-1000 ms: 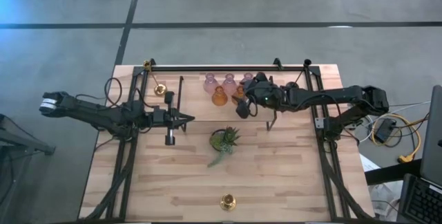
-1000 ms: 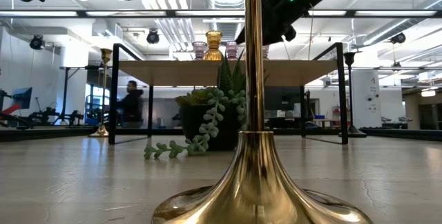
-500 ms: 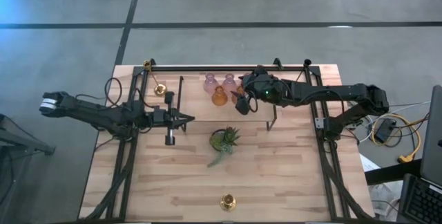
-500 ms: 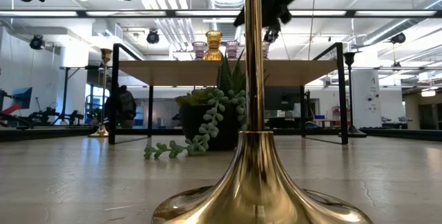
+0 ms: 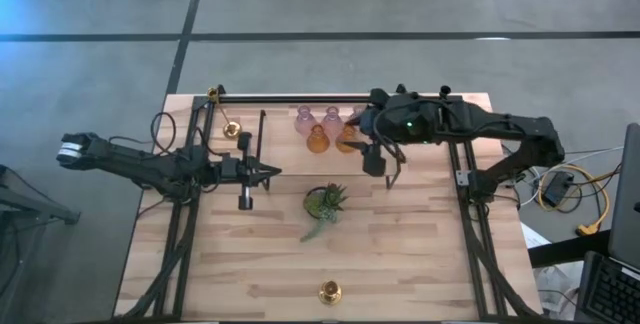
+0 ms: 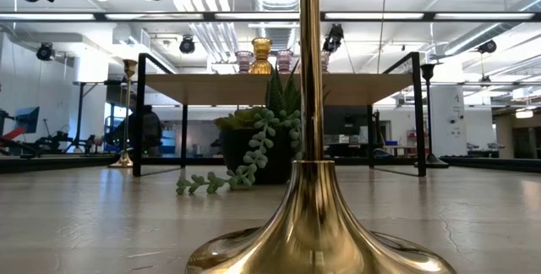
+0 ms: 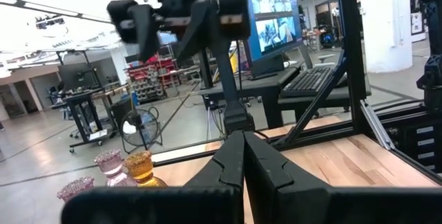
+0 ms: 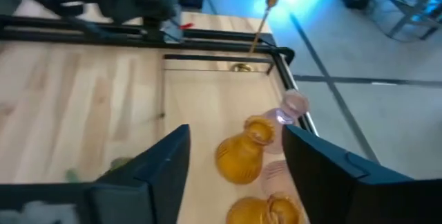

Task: Pick & Place candle stick holders
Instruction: Put the black candle holder on the shelf

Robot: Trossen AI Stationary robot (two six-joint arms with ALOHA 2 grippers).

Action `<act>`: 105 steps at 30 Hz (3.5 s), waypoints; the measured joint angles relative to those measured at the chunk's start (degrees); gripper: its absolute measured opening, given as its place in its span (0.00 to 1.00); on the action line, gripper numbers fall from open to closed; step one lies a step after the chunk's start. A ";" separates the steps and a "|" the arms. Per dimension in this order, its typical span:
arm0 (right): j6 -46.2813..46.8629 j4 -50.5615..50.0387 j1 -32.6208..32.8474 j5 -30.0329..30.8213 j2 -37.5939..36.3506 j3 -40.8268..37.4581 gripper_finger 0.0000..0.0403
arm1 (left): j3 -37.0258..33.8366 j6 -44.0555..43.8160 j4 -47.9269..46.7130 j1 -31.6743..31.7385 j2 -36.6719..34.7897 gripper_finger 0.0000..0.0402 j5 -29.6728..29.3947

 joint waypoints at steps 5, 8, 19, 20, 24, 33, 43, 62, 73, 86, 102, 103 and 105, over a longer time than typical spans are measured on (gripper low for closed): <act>2.98 -10.27 3.91 1.13 0.00 6.68 0.37 | 0.00 0.00 -0.29 0.00 -0.34 0.02 -0.01; 6.31 -14.99 6.28 1.14 -0.02 8.91 0.28 | 0.00 0.01 -0.88 0.00 -0.36 0.02 -0.02; 14.85 -20.84 17.44 1.18 0.00 9.18 0.04 | 0.00 0.04 -1.16 -0.02 -0.65 0.02 -0.02; 15.57 -20.86 18.57 1.23 0.00 8.83 0.03 | 0.00 0.04 -1.18 -0.03 -0.70 0.02 -0.02; 18.62 -20.84 23.18 1.79 0.04 7.14 0.02 | 0.00 0.10 -2.42 -0.07 -1.13 0.02 -0.02; 30.61 -20.63 31.74 6.51 0.07 0.10 0.02 | 0.00 0.10 -4.07 -0.04 -1.32 0.02 -0.04; 55.71 -26.68 40.16 20.99 0.02 -11.32 0.02 | 0.00 0.09 -4.11 -0.04 -1.32 0.02 -0.21; 110.30 -47.66 33.47 51.52 -13.64 -41.63 0.02 | 0.11 0.46 -3.69 0.02 -1.30 0.02 -0.23; 103.59 -37.31 21.33 58.43 -24.50 -50.60 0.02 | 0.11 1.11 -3.67 0.02 -1.28 0.02 -0.26; 95.34 -26.63 16.58 61.00 -25.15 -59.07 0.02 | -0.13 10.46 -3.61 0.04 -1.28 0.02 -17.00; 91.04 -14.17 8.26 71.23 -24.98 -67.77 0.02 | -1.67 13.51 -3.92 7.50 -1.17 0.02 -23.62; 89.37 -13.28 7.03 71.48 -24.98 -67.76 0.02 | -1.73 13.51 -3.98 8.14 -1.15 0.02 -24.56; 86.51 -11.60 4.44 71.54 -24.98 -67.53 0.02 | -1.73 13.46 -3.87 9.22 -1.13 0.02 -25.43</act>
